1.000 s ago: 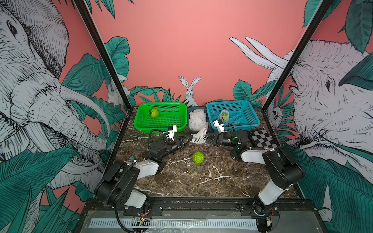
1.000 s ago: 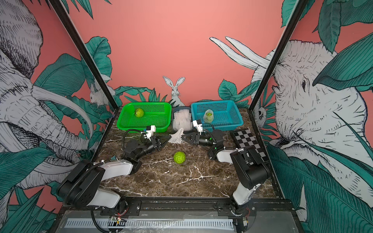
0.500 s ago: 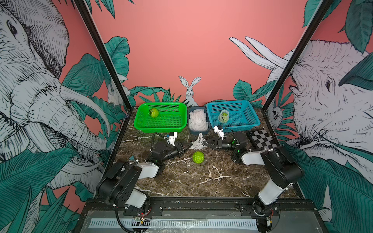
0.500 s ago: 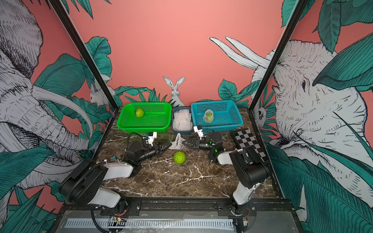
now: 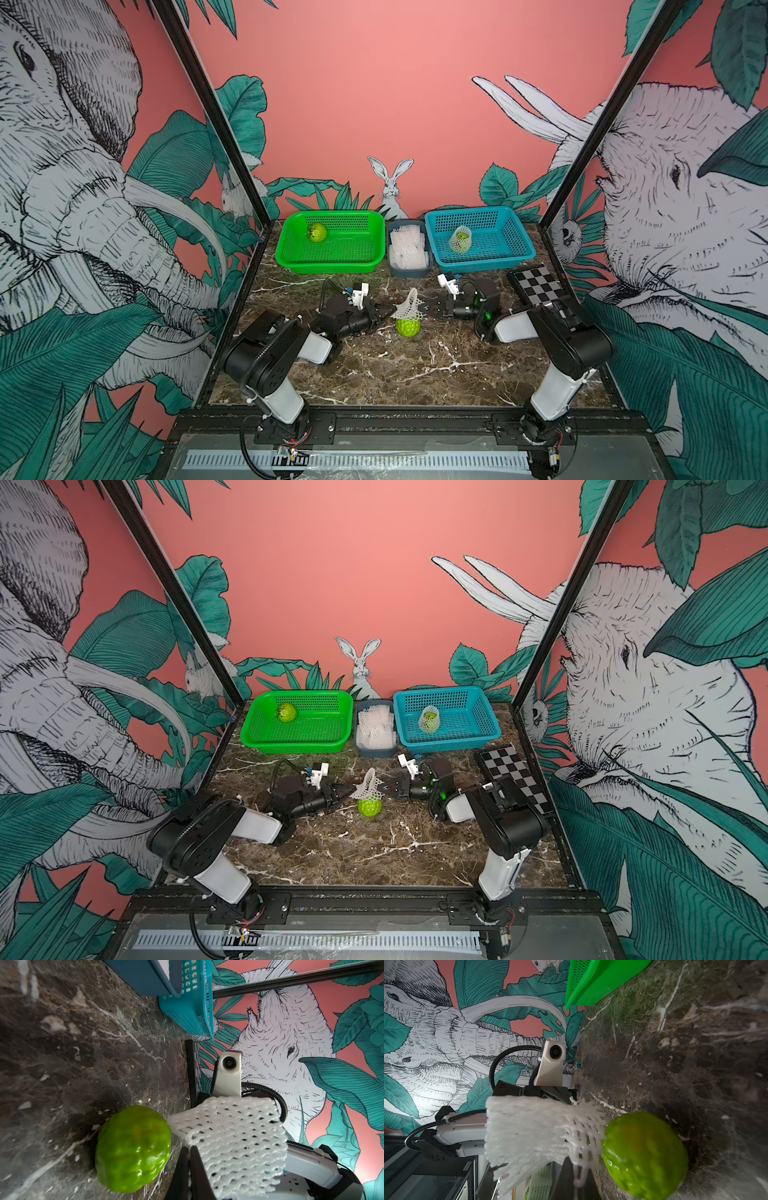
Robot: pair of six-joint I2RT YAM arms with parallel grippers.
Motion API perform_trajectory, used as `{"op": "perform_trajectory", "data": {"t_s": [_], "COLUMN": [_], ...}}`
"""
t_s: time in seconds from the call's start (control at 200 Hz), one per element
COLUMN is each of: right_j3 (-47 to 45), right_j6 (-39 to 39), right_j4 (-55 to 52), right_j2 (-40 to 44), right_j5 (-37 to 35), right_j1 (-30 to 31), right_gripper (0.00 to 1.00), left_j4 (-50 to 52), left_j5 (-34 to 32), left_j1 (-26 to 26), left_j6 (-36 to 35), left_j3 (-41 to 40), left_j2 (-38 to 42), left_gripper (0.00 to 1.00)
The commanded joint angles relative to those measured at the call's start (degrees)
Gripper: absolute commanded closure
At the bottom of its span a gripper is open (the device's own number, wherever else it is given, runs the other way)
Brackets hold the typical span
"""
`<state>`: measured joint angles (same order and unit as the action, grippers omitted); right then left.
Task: Sleeve custard apples in foam nets
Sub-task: Put on the foam net on the custard apple.
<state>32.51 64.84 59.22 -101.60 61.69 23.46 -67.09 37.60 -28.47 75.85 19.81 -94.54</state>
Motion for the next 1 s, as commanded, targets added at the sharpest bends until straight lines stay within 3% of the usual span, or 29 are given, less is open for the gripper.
{"op": "perform_trajectory", "data": {"t_s": [0.0, 0.41, 0.995], "right_j3": [-0.3, -1.7, -3.6], "right_j6": [-1.2, -2.8, -3.2], "right_j4": [2.8, 1.9, 3.1], "right_j2": [-1.2, -2.1, -5.2], "right_j5": [0.1, -0.3, -2.2], "right_j1": [-0.3, -0.2, 1.2], "right_gripper": [0.92, 0.92, 0.91], "left_j4": [-4.7, -10.1, -8.7], "left_j5": [0.4, 0.4, -0.2], "left_j1": [-0.3, -0.9, -1.6], "left_j6": [0.6, 2.6, 1.0], "left_j3": [-0.9, -1.6, -3.4], "left_j2": [-1.7, -7.0, -9.3], "left_gripper": [0.94, 0.94, 0.94]}}
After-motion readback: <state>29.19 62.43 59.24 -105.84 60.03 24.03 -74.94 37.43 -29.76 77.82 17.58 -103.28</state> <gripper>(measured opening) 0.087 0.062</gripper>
